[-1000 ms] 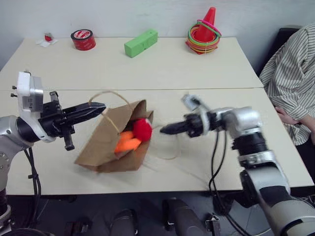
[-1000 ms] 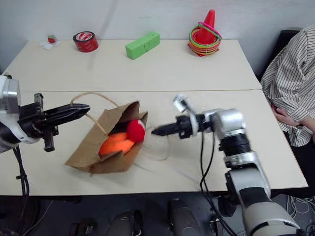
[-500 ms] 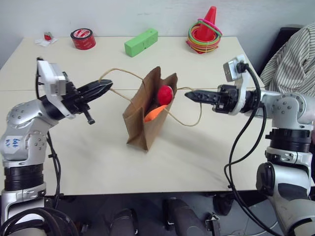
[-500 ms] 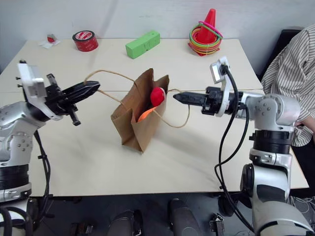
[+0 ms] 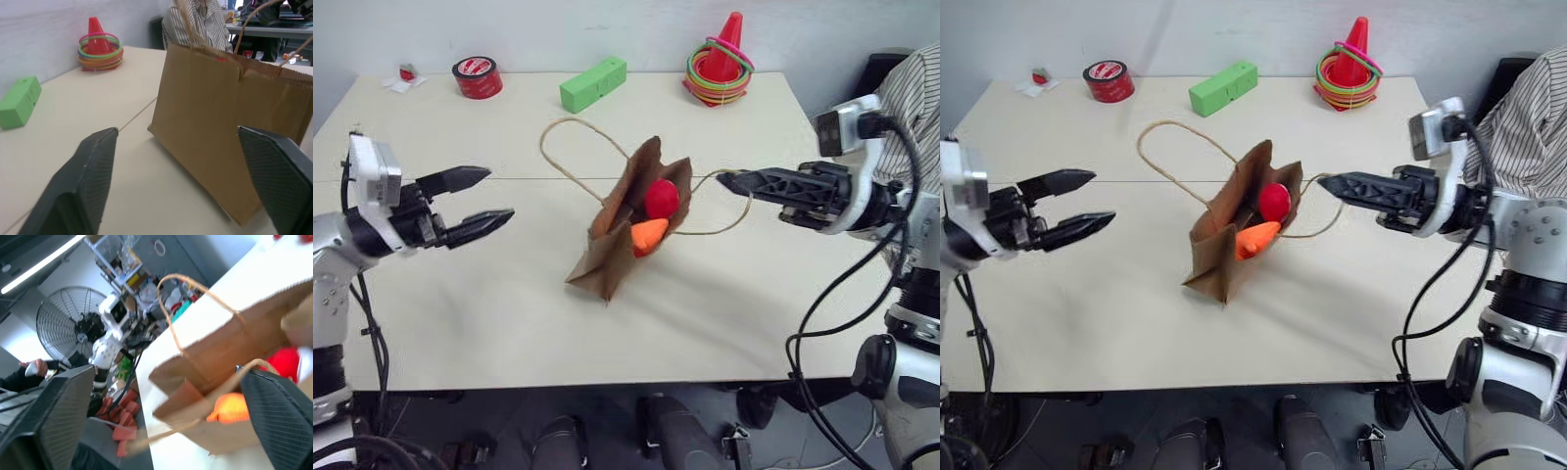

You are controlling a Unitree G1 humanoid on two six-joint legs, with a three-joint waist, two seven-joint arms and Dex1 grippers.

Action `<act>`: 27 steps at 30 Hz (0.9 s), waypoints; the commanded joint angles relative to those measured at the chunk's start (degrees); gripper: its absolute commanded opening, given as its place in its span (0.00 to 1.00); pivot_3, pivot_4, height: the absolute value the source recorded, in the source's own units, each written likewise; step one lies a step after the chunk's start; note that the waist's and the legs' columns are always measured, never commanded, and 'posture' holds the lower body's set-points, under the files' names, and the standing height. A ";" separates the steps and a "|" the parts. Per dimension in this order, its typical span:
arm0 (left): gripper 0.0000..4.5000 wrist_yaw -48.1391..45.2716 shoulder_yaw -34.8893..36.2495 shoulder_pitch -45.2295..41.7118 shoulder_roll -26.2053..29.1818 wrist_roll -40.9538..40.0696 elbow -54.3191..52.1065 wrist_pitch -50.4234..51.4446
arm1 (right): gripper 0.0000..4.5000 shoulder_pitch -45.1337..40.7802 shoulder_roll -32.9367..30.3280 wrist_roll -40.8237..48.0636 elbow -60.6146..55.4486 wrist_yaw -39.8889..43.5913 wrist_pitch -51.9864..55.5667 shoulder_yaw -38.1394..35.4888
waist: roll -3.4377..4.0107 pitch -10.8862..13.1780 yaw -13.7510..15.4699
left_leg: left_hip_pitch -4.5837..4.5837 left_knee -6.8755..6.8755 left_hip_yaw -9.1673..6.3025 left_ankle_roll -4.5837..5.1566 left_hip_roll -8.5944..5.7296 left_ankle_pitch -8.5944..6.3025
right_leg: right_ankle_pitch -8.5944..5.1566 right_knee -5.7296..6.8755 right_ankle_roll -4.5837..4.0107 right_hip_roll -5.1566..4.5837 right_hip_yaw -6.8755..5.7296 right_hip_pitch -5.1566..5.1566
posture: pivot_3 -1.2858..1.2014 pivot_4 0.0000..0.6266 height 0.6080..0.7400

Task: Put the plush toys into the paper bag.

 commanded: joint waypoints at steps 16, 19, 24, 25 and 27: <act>1.00 3.54 2.65 6.08 -4.07 0.09 -6.76 -3.20 | 1.00 -9.77 4.96 0.56 3.03 1.17 -11.83 11.25 | 0.01 0.01 -0.24 | -0.01 -0.02 0.03 0.05 -0.01 -0.02 | 0.03 -0.06 0.03 -0.01 0.02 0.01 | 0.52 0.24 1.00; 1.00 4.30 2.37 6.21 -4.95 0.17 -7.00 -3.68 | 1.00 -13.28 4.22 -1.68 4.74 4.30 -13.73 15.27 | 0.01 0.01 -0.19 | -0.02 -0.01 0.01 0.05 0.01 -0.03 | 0.03 -0.06 0.03 0.00 -0.01 0.00 | 0.52 0.24 1.00; 1.00 5.62 1.66 6.34 -6.71 0.20 -7.75 -4.58 | 1.00 -17.19 3.98 -5.35 6.50 7.98 -16.29 20.80 | 0.02 0.01 -0.16 | -0.01 0.01 0.01 0.08 0.00 -0.04 | 0.03 -0.06 0.03 -0.02 -0.01 0.01 | 0.52 0.24 1.00; 1.00 5.75 1.58 6.48 -6.97 0.03 -8.03 -4.53 | 1.00 -17.31 3.92 -5.90 6.43 8.49 -16.78 21.43 | 0.01 0.00 -0.11 | -0.02 0.00 0.01 0.08 0.00 -0.04 | 0.03 -0.07 0.03 -0.02 -0.02 0.01 | 0.52 0.24 1.00; 1.00 6.10 1.50 7.31 -7.64 -0.02 -8.92 -4.57 | 1.00 -18.26 4.02 -5.68 5.10 9.24 -16.62 22.05 | 0.01 0.00 -0.06 | -0.04 0.01 0.00 0.10 0.00 -0.05 | 0.03 -0.10 0.03 -0.03 -0.03 0.02 | 0.52 0.24 1.00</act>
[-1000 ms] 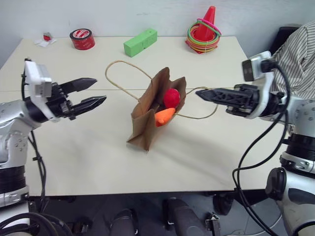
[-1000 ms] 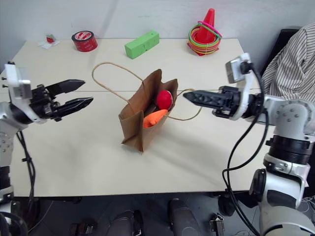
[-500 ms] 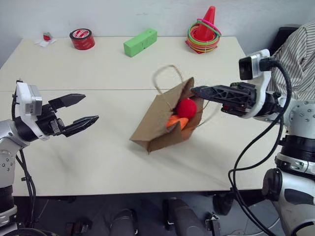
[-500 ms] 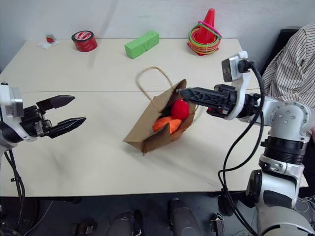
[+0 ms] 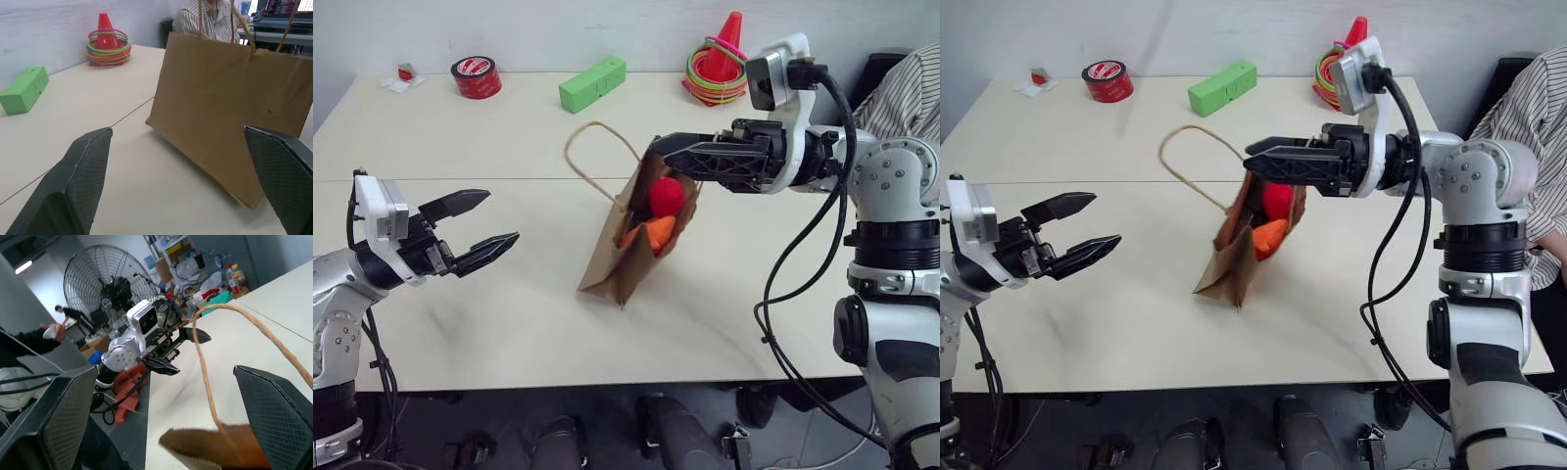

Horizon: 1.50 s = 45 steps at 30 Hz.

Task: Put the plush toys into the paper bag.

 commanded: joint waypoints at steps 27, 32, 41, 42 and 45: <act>1.00 4.49 -1.13 3.81 -4.57 -0.53 -6.30 -2.75 | 1.00 3.86 -16.83 -15.74 -1.43 16.98 -17.39 9.27 | 0.01 0.00 1.20 | -0.10 0.12 0.01 0.14 -0.03 -0.11 | 0.02 -0.09 0.03 -0.05 0.00 -0.05 | 0.52 0.24 1.00; 1.00 5.24 -0.57 8.50 -3.92 -2.49 -12.92 0.07 | 0.87 14.84 -15.74 -19.81 -6.35 14.35 -28.43 7.56 | 0.00 0.00 1.28 | -0.10 0.09 -0.01 0.12 0.00 -0.12 | 0.01 -0.13 0.03 -0.03 -0.02 -0.03 | 0.52 0.24 1.00; 1.00 13.62 -3.68 12.55 -7.88 -2.59 -22.10 3.02 | 0.18 34.15 -3.17 -26.54 -11.71 5.73 -52.18 7.39 | 0.00 0.00 1.25 | 0.20 0.14 -0.03 0.08 -0.06 -0.07 | 0.07 -0.02 0.11 -0.01 0.04 0.31 | 0.52 0.24 1.00; 1.00 14.95 -4.45 12.31 -8.54 -2.15 -22.60 3.12 | 0.11 35.04 -1.82 -27.05 -11.84 5.14 -53.40 7.99 | 0.00 0.00 1.20 | 0.25 0.16 -0.01 0.09 -0.07 -0.07 | 0.10 -0.01 0.11 0.00 0.06 0.36 | 0.52 0.24 1.00; 1.00 17.46 -7.03 11.95 -9.91 -0.79 -23.67 2.92 | 0.01 35.92 1.87 -28.40 -11.91 3.03 -55.24 9.45 | 0.00 0.00 1.19 | 0.31 0.18 0.03 0.12 -0.09 -0.02 | 0.21 0.00 0.13 0.01 0.11 0.39 | 0.52 0.24 1.00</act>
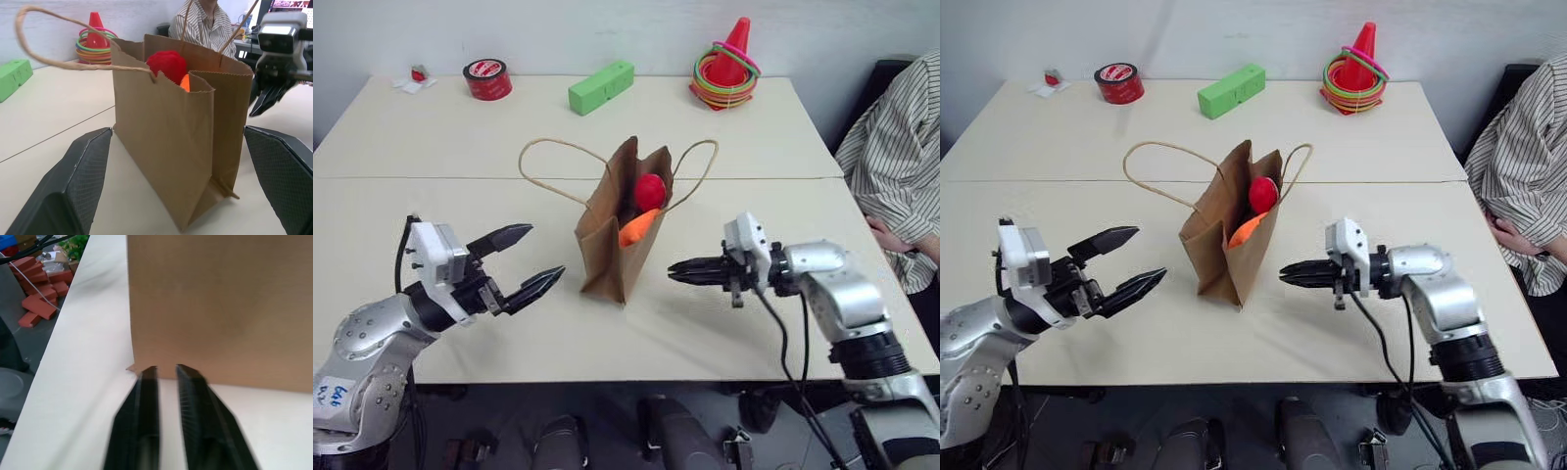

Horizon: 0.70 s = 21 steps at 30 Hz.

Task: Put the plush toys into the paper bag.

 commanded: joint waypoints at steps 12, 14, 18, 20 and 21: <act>1.00 9.45 -12.01 -4.26 -8.04 8.42 -3.34 -2.98 | 0.01 -2.47 13.02 -8.29 1.82 -9.07 -7.89 8.25 | -0.02 -0.02 0.03 | 0.05 0.00 0.03 -0.04 0.00 0.06 | 0.06 0.02 -0.03 0.03 0.02 0.02 | 0.52 0.24 1.00; 1.00 9.66 -12.89 -4.44 -8.25 8.97 -3.30 -3.07 | 0.01 -2.96 14.28 -8.99 2.44 -10.22 -8.20 8.73 | -0.02 -0.02 0.06 | 0.07 -0.02 0.03 -0.06 0.02 0.07 | 0.05 0.03 -0.04 0.05 0.02 0.01 | 0.52 0.24 1.00; 1.00 9.94 -13.92 -5.19 -8.64 10.13 -2.41 -3.46 | 0.01 -3.43 15.94 -10.40 3.50 -11.42 -8.90 9.54 | -0.03 -0.02 0.13 | 0.06 -0.01 0.02 -0.07 0.00 0.07 | 0.05 0.03 -0.05 0.04 0.01 0.01 | 0.52 0.24 1.00; 1.00 10.18 -14.32 -5.80 -9.10 10.97 -1.64 -3.96 | 0.01 -3.37 16.44 -10.89 3.74 -11.72 -9.15 9.78 | -0.03 -0.02 0.14 | 0.06 -0.01 0.03 -0.06 -0.01 0.07 | 0.05 0.03 -0.05 0.02 0.01 0.02 | 0.52 0.24 1.00; 1.00 10.56 -14.75 -6.42 -9.54 11.61 -0.88 -4.20 | 0.01 -3.26 16.76 -11.22 3.88 -11.94 -9.40 10.08 | -0.03 -0.02 0.16 | 0.06 -0.01 0.03 -0.06 -0.01 0.07 | 0.05 0.03 -0.05 0.02 0.01 0.02 | 0.52 0.24 1.00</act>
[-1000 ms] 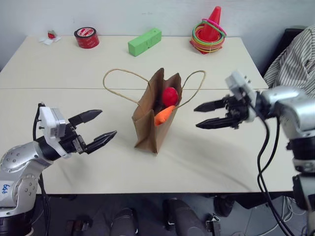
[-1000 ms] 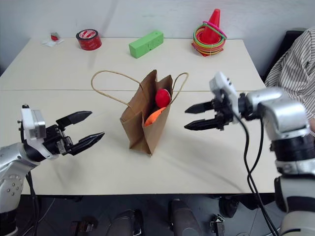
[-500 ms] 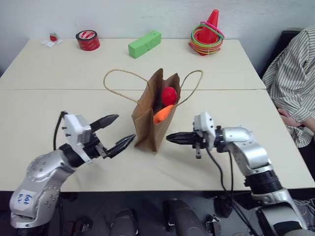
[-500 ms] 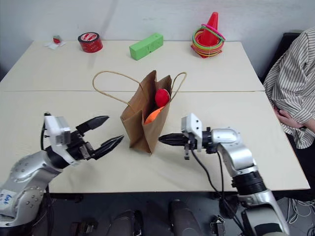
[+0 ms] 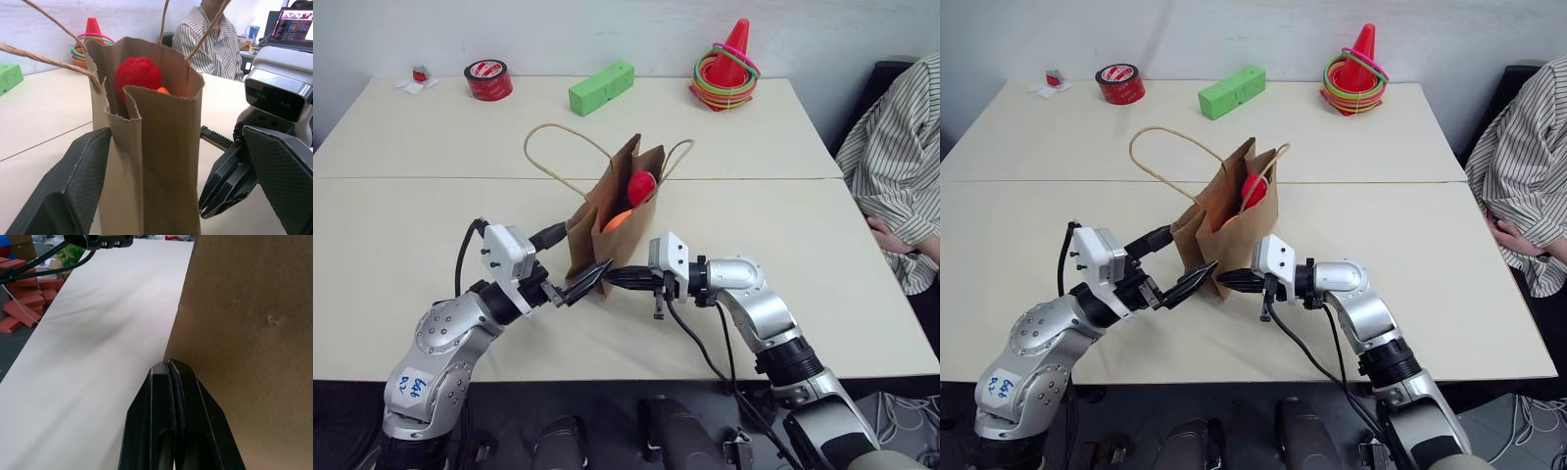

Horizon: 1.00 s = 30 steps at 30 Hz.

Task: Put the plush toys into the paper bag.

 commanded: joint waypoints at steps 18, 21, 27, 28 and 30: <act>0.01 -13.09 0.33 -10.25 1.45 -2.86 11.79 -3.27 | 0.00 8.75 -5.69 3.56 -9.79 -0.58 0.53 -4.87 | -0.01 -0.01 0.17 | 0.00 0.00 -0.01 -0.01 -0.01 0.01 | 0.00 0.06 0.00 0.00 -0.03 0.00 | 0.52 0.24 1.00; 0.00 -23.47 0.35 -13.05 6.25 -6.34 15.99 -2.09 | 0.00 14.08 -11.69 7.13 -14.40 1.31 1.72 -9.80 | -0.01 -0.01 0.65 | -0.03 -0.01 -0.02 0.00 -0.03 0.01 | 0.00 -0.03 0.00 -0.01 -0.07 -0.01 | 0.52 0.24 1.00; 0.00 -41.15 -2.76 -18.29 12.92 -5.65 25.80 -4.50 | 0.00 24.99 -22.29 11.79 -17.91 5.21 -1.23 -21.09 | -0.01 -0.01 1.01 | 0.02 -0.02 0.03 0.01 -0.20 0.00 | 0.00 -0.09 0.00 0.04 -0.05 0.03 | 0.52 0.24 1.00; 0.00 -43.25 -3.08 -19.10 13.12 -4.36 27.98 -6.87 | 0.00 25.95 -23.00 12.33 -18.10 5.10 -1.37 -22.41 | -0.01 -0.01 1.01 | 0.03 -0.02 0.03 0.00 -0.20 0.00 | -0.01 -0.08 0.00 0.06 -0.04 0.03 | 0.52 0.24 1.00; 0.00 -47.02 -3.21 -20.74 13.07 -3.01 32.29 -10.67 | 0.00 27.38 -24.01 12.57 -18.18 4.13 -1.32 -24.68 | -0.01 -0.01 0.87 | 0.06 -0.01 0.04 -0.04 -0.20 0.03 | 0.00 -0.05 -0.01 0.10 -0.02 0.03 | 0.52 0.24 1.00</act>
